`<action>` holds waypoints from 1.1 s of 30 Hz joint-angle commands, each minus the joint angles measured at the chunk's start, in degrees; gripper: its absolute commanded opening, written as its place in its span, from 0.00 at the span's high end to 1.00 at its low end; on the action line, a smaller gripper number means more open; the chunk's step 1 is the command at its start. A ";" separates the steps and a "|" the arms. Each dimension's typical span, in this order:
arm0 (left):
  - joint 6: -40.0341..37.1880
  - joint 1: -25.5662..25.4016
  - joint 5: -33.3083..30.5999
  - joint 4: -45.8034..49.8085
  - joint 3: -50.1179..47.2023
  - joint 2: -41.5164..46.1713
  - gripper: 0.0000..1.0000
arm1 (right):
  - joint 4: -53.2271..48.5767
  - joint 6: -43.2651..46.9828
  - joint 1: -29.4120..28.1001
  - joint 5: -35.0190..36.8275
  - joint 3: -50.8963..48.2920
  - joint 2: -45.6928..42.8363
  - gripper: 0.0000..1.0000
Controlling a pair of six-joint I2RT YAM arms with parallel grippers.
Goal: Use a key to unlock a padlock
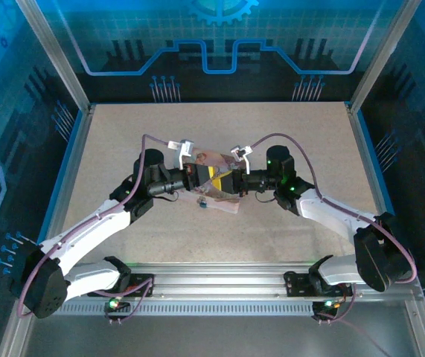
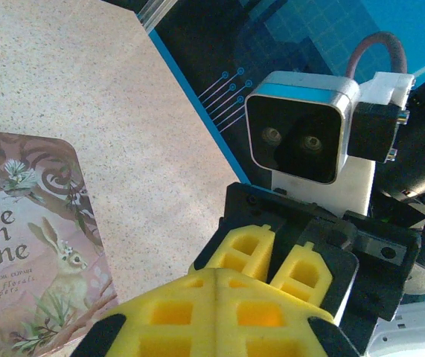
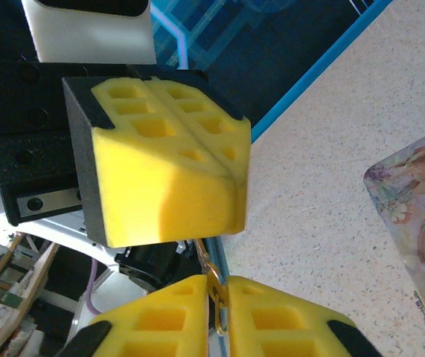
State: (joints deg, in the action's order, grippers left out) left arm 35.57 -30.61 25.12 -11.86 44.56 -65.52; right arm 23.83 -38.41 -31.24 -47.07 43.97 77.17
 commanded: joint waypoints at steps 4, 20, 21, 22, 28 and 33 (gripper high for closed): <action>-2.00 -0.10 -0.34 1.00 1.80 0.47 1.00 | -2.41 1.81 -0.73 -0.09 0.42 -0.92 0.97; -7.61 2.23 -6.05 15.49 0.18 6.56 0.24 | -15.87 9.62 -0.57 6.77 2.59 1.09 0.98; -7.83 2.27 -6.67 16.58 -0.64 6.94 0.23 | -16.17 9.76 -0.56 7.19 2.90 1.84 0.98; -7.89 2.22 -7.03 17.15 -1.32 7.19 0.22 | -16.27 9.76 -0.57 7.64 3.10 2.46 0.98; -6.00 1.79 -9.52 17.41 -8.14 7.53 0.23 | -17.30 8.22 -0.53 10.75 4.94 7.27 0.98; -4.97 0.86 -11.56 13.30 -13.08 6.86 0.24 | -19.57 7.83 -0.57 13.31 6.13 10.52 0.98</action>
State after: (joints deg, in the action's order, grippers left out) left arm 30.09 -29.12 15.90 3.20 33.04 -58.48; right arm 6.70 -30.44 -31.24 -35.94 48.16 86.37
